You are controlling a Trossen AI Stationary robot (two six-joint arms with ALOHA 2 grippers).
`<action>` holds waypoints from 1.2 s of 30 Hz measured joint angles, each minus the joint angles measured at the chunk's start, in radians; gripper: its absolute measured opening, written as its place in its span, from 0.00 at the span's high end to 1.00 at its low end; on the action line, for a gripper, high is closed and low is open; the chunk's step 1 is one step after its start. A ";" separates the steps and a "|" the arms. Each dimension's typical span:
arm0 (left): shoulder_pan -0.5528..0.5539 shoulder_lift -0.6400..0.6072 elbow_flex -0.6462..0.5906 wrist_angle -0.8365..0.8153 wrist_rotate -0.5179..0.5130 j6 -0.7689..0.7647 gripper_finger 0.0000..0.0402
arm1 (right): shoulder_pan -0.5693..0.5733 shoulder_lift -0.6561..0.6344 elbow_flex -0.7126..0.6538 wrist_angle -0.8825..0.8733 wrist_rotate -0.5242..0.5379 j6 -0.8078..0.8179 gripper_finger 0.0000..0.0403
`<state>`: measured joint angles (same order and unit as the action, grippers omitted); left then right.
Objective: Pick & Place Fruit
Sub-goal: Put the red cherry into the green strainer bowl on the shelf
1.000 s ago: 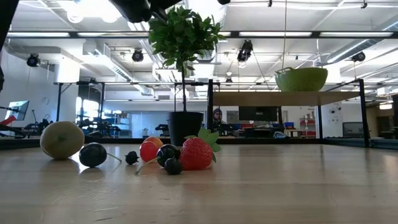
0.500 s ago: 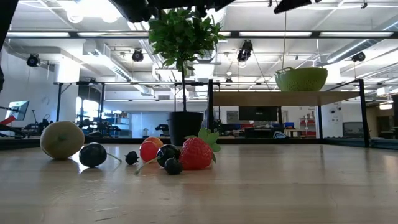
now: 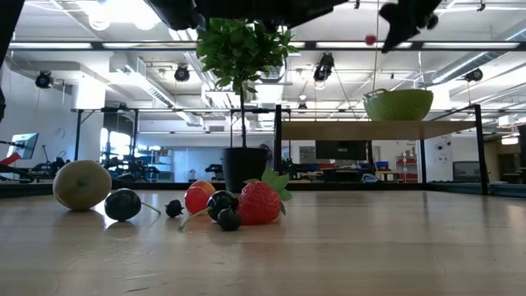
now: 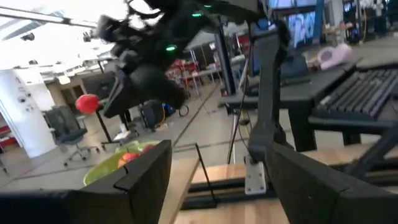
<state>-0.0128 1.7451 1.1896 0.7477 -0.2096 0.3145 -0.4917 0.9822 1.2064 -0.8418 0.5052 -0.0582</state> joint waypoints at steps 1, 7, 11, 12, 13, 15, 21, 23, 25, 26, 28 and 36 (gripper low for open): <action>0.000 0.000 0.000 -0.013 0.000 0.000 0.34 | -0.051 0.006 -0.002 -0.009 -0.041 -0.001 0.98; 0.000 0.001 0.000 -0.091 0.002 0.000 0.35 | -0.253 0.052 -0.013 -0.070 -0.151 -0.019 0.98; 0.000 0.001 0.000 -0.128 0.002 0.000 0.35 | -0.276 0.076 -0.013 -0.110 -0.170 -0.039 0.98; 0.000 0.001 0.000 -0.139 0.002 0.000 0.35 | -0.276 0.080 -0.013 -0.117 -0.171 -0.046 0.98; 0.000 0.001 0.000 -0.150 0.002 0.000 0.35 | -0.276 0.082 -0.013 -0.129 -0.173 -0.050 0.98; 0.000 0.001 0.000 -0.168 0.002 0.000 0.35 | -0.274 0.085 -0.013 -0.146 -0.177 -0.049 0.98; 0.000 0.001 0.000 -0.191 0.002 0.000 0.35 | -0.276 0.086 -0.012 -0.185 -0.166 -0.046 0.98; 0.000 0.001 0.000 -0.198 0.002 0.000 0.35 | -0.274 0.086 -0.012 -0.186 -0.166 -0.045 0.98; 0.000 0.001 0.000 -0.207 0.002 0.000 0.35 | -0.274 0.086 -0.012 -0.193 -0.166 -0.036 0.98; 0.000 0.001 0.000 -0.210 0.002 0.000 0.35 | -0.274 0.086 -0.012 -0.193 -0.165 -0.031 0.98; 0.000 0.001 -0.001 -0.217 0.002 0.000 0.35 | -0.276 0.086 -0.012 -0.193 -0.149 -0.031 0.98; -0.001 0.001 -0.001 -0.219 0.002 0.000 0.35 | -0.275 0.086 -0.012 -0.190 -0.061 -0.027 0.95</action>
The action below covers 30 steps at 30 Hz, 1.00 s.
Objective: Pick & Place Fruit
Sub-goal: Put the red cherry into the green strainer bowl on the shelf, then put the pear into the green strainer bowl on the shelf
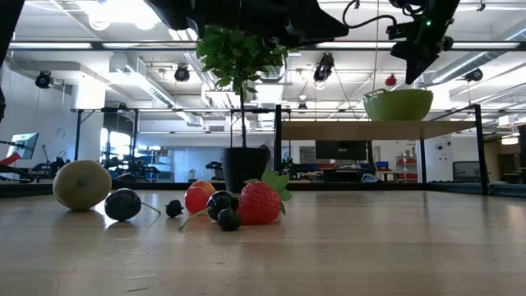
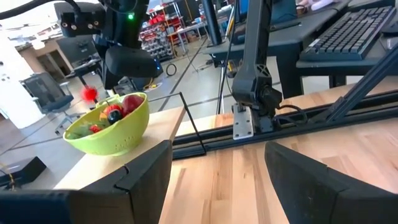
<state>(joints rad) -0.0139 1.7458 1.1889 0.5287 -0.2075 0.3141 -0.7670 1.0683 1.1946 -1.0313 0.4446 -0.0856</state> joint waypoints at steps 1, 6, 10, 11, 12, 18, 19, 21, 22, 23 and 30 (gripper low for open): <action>0.000 0.000 0.000 0.001 0.000 0.000 0.35 | 0.000 0.000 0.000 0.000 0.001 0.003 0.93; 0.000 0.000 0.000 0.000 0.000 0.000 0.35 | 0.000 0.000 0.000 0.003 0.001 0.003 0.81; 0.000 0.000 0.000 0.000 0.000 0.000 0.35 | 0.000 0.000 0.001 0.021 0.002 0.003 0.72; 0.000 0.000 0.000 0.000 0.000 0.000 0.35 | 0.000 0.000 0.005 0.020 0.001 0.009 0.70; 0.000 0.000 0.000 0.000 0.000 0.000 0.35 | 0.000 0.000 0.010 0.024 0.002 0.015 0.68; 0.000 0.000 0.000 0.001 0.000 0.000 0.35 | 0.015 0.000 0.059 0.026 -0.024 0.027 0.61; 0.000 0.000 0.000 0.000 0.000 0.000 0.35 | 0.021 -0.001 0.068 0.027 -0.034 0.028 0.60; 0.000 0.000 0.000 0.000 0.000 0.000 0.35 | 0.041 -0.007 0.081 0.031 -0.060 0.034 0.59; 0.000 0.000 0.000 0.000 0.000 0.000 0.35 | 0.054 -0.011 0.084 0.039 -0.066 0.034 0.58; 0.000 0.000 0.000 0.000 0.000 0.000 0.35 | 0.069 -0.015 0.086 0.052 -0.072 0.034 0.58; 0.001 0.000 0.000 0.001 0.000 0.000 0.35 | 0.189 -0.037 0.079 0.220 -0.080 0.052 0.63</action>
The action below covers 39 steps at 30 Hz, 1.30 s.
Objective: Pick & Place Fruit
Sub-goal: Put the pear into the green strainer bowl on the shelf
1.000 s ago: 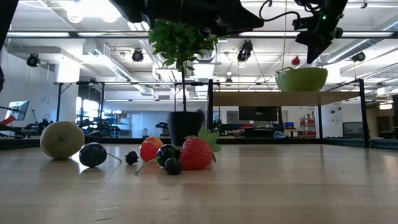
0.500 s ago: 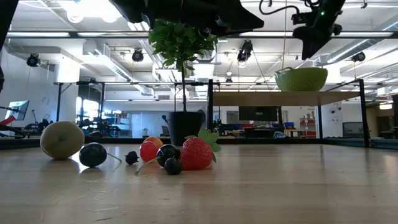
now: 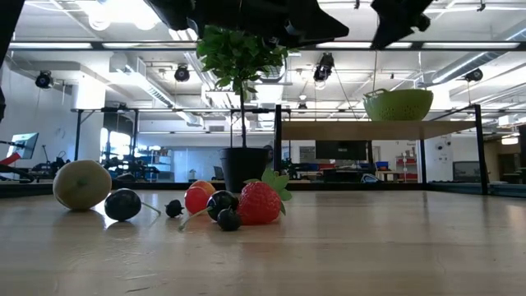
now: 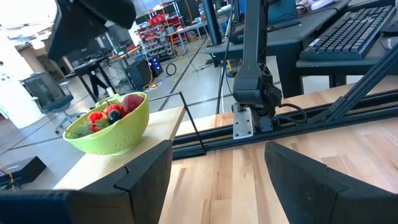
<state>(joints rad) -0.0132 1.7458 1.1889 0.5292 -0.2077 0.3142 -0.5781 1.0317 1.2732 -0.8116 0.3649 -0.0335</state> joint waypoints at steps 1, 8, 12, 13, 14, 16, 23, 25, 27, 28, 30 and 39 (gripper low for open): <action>0.000 0.000 0.000 0.000 0.000 0.000 0.35 | 0.020 0.001 0.000 0.014 -0.001 -0.001 0.65; 0.000 0.000 0.000 0.000 0.000 0.000 0.35 | 0.170 0.002 -0.001 0.092 -0.003 -0.020 0.73; 0.000 0.000 0.000 0.000 0.000 0.000 0.35 | 0.258 -0.003 -0.002 0.087 -0.003 -0.020 0.77; 0.000 0.000 0.000 0.000 0.000 0.000 0.35 | 0.278 -0.003 -0.002 0.087 -0.003 -0.020 0.78; 0.000 0.000 0.000 0.000 0.000 0.000 0.35 | 0.297 -0.002 -0.002 0.089 -0.003 -0.019 0.79; 0.000 0.000 0.000 0.000 0.000 0.000 0.35 | 0.336 -0.001 -0.002 0.090 -0.003 -0.012 0.82; 0.000 0.000 0.000 0.000 0.000 0.000 0.35 | 0.495 0.005 -0.059 0.132 -0.003 0.006 0.89; -0.001 0.000 0.000 0.000 0.000 -0.002 0.35 | 0.546 0.005 -0.080 0.136 -0.001 0.008 0.90; -0.001 0.000 0.000 0.000 0.000 -0.015 0.35 | 0.598 0.004 -0.101 0.138 0.000 0.018 0.92; -0.001 0.000 0.000 0.000 0.000 -0.022 0.35 | 0.621 0.004 -0.113 0.138 0.000 0.024 0.92; -0.001 0.000 0.000 0.000 0.000 -0.030 0.35 | 0.664 0.004 -0.139 0.139 0.001 0.039 0.94; -0.001 -0.006 0.000 -0.117 0.000 -0.157 0.35 | 0.801 0.002 -0.319 0.194 0.004 0.163 0.98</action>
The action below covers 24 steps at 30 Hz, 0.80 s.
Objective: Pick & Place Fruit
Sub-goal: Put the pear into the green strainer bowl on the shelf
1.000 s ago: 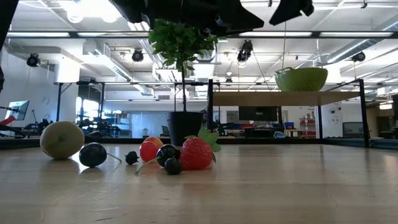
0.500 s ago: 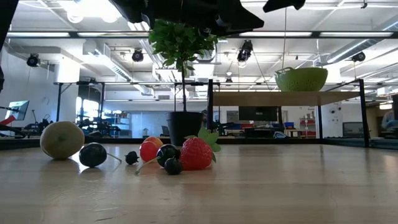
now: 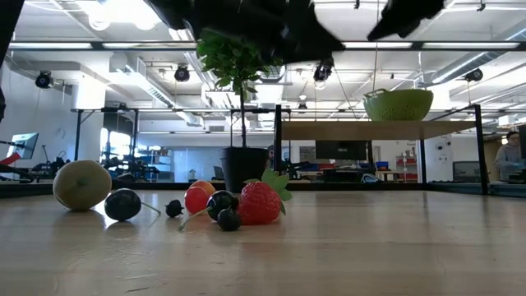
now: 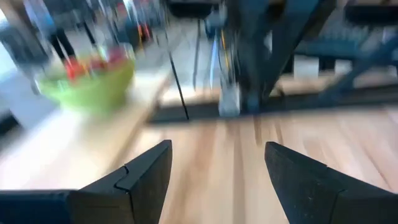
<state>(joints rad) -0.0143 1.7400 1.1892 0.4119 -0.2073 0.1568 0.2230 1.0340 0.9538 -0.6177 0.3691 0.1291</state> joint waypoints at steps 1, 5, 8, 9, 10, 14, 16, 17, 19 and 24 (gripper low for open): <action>0.000 -0.003 0.000 -0.045 0.000 -0.021 0.35 | 0.016 0.000 -0.023 0.014 0.000 0.013 0.98; 0.000 -0.032 0.000 -0.178 0.013 -0.025 0.35 | 0.092 0.000 -0.105 0.067 0.068 0.064 0.98; -0.022 -0.076 0.000 -0.358 0.037 0.033 0.35 | 0.149 0.000 -0.156 0.075 0.150 0.098 0.98; -0.034 -0.091 0.000 -0.413 0.039 0.036 0.35 | 0.166 0.000 -0.170 0.075 0.176 0.111 0.98; -0.047 -0.106 0.000 -0.472 0.041 0.028 0.35 | 0.181 0.000 -0.181 0.076 0.197 0.123 0.98; -0.104 -0.163 0.000 -0.671 0.031 -0.080 0.35 | 0.224 0.000 -0.200 0.075 0.259 0.156 0.98; -0.135 -0.180 0.000 -0.749 0.007 -0.155 0.35 | 0.229 0.000 -0.198 0.075 0.262 0.157 0.98; -0.150 -0.186 0.000 -0.785 -0.010 -0.190 0.35 | 0.231 0.000 -0.196 0.075 0.263 0.157 0.98; -0.183 -0.195 0.000 -0.847 -0.054 -0.248 0.35 | 0.231 -0.002 -0.194 0.077 0.263 0.157 0.98; -0.242 -0.196 0.000 -0.954 -0.117 -0.438 0.35 | 0.231 -0.002 -0.192 0.078 0.263 0.160 0.98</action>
<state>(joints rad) -0.2562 1.5436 1.1892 -0.5421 -0.3244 -0.2814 0.4538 1.0317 0.7616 -0.5392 0.6323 0.2889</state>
